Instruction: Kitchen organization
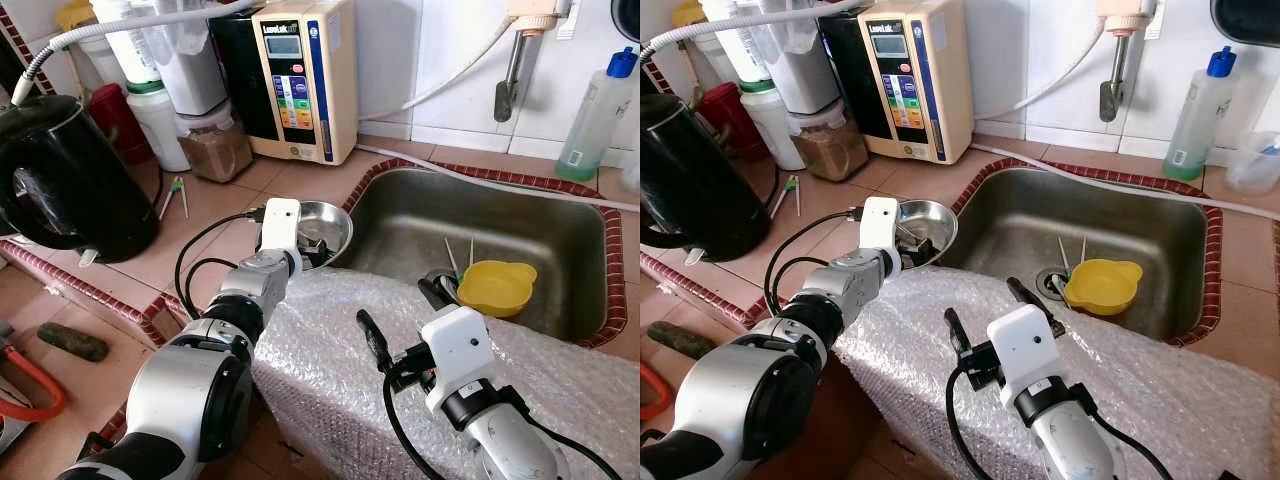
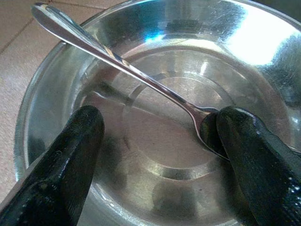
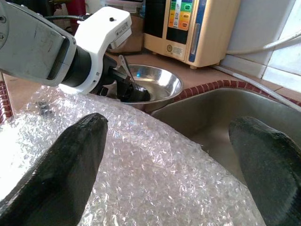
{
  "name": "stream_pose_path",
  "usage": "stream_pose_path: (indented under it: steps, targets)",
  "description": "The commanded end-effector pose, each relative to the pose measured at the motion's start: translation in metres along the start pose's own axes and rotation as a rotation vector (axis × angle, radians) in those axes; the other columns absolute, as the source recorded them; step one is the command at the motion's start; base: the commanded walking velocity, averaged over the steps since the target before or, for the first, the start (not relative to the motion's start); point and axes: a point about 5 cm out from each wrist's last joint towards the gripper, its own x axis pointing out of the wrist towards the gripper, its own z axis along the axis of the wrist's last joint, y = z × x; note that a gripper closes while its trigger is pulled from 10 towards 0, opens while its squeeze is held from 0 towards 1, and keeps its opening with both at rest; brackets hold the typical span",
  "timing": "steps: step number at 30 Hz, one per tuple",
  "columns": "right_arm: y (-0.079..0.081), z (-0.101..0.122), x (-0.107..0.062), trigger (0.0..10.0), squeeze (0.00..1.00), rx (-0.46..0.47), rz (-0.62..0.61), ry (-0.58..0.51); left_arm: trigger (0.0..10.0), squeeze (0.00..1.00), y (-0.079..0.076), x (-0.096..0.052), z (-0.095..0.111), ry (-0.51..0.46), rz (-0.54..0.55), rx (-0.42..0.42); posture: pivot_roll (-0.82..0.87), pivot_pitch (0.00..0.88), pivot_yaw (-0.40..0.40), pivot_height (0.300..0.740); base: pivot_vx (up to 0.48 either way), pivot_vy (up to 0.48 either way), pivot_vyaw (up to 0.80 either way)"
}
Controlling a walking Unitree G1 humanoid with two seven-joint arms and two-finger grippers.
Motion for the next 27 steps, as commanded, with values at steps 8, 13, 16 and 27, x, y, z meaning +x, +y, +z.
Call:
stream_pose_path:
  steps: [8,13,16,27]
  targets:
    - [0.002,0.001,0.000,10.0,0.36,0.005,0.006,0.000,10.0,0.00,0.042,-0.003,-0.015,0.036,0.144,0.044,-0.13,0.010,0.174,0.740,0.000,0.000,0.00]
    - [0.002,0.001,0.001,10.0,0.36,0.005,0.011,0.000,10.0,0.00,0.056,-0.006,-0.010,0.016,0.185,0.049,-0.12,0.012,0.164,0.740,0.000,0.000,0.00]
    - [0.002,0.001,0.001,10.0,0.36,0.003,0.014,0.000,10.0,0.00,0.055,-0.006,-0.004,-0.005,0.183,0.033,-0.12,0.015,0.160,0.740,0.000,0.000,0.00]
    - [0.002,0.001,0.002,10.0,0.36,0.003,0.019,0.000,10.0,0.00,0.038,-0.003,0.007,-0.030,0.132,-0.072,-0.12,0.012,0.162,0.740,0.000,0.000,0.00]
